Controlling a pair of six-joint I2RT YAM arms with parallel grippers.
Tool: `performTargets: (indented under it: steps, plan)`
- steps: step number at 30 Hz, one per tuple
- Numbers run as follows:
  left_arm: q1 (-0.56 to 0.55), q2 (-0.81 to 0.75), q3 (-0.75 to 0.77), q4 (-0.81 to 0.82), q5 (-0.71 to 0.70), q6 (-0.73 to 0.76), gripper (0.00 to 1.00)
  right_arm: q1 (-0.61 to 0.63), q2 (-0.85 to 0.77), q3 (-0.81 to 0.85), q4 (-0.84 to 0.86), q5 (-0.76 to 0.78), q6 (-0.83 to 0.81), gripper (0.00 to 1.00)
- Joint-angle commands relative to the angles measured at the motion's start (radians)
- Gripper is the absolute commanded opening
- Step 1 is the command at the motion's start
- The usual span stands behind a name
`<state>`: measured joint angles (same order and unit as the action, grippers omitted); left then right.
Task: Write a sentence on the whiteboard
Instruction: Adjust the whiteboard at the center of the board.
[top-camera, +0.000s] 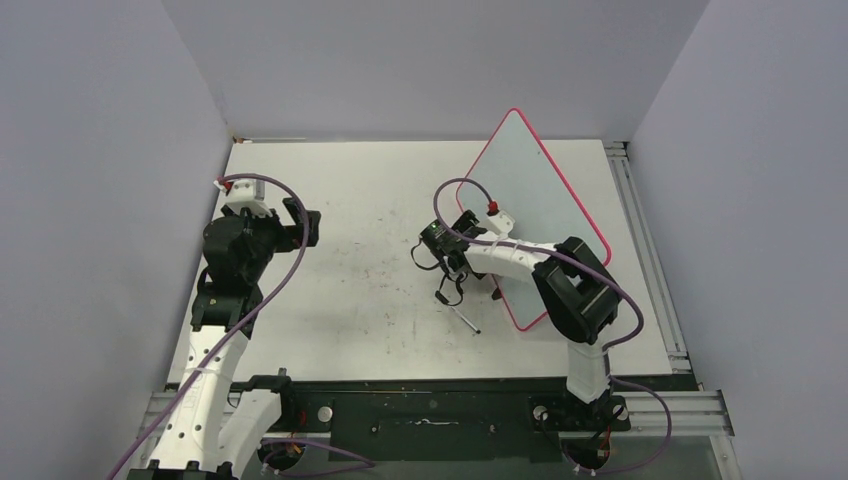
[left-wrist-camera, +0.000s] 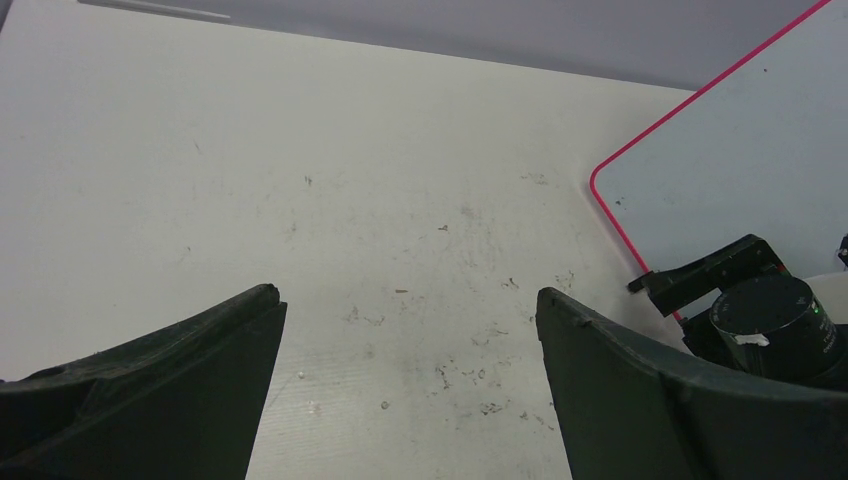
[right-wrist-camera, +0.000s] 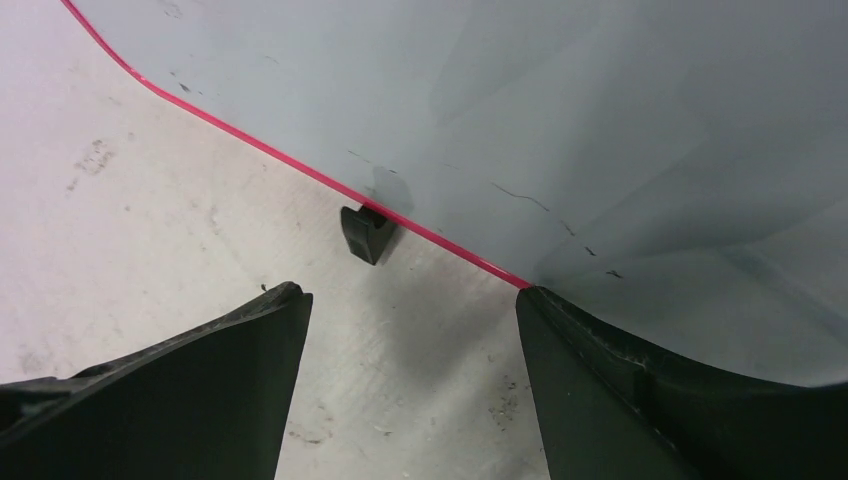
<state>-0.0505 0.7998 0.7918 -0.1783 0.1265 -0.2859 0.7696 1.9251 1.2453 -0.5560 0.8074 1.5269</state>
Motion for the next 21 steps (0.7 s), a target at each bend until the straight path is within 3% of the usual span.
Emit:
performTargets:
  steps: [1,12,21]
  plan:
    - [0.005,0.002,0.019,0.05,0.035,-0.013,0.96,0.004,0.033,0.073,-0.031,0.06,0.104,0.76]
    - [0.005,0.013,0.018,0.057,0.05,-0.018,0.96,0.01,0.139,0.174,-0.207,0.153,0.308,0.72]
    - [0.005,0.013,0.017,0.061,0.059,-0.021,0.96,-0.008,0.218,0.249,-0.248,0.165,0.341,0.7]
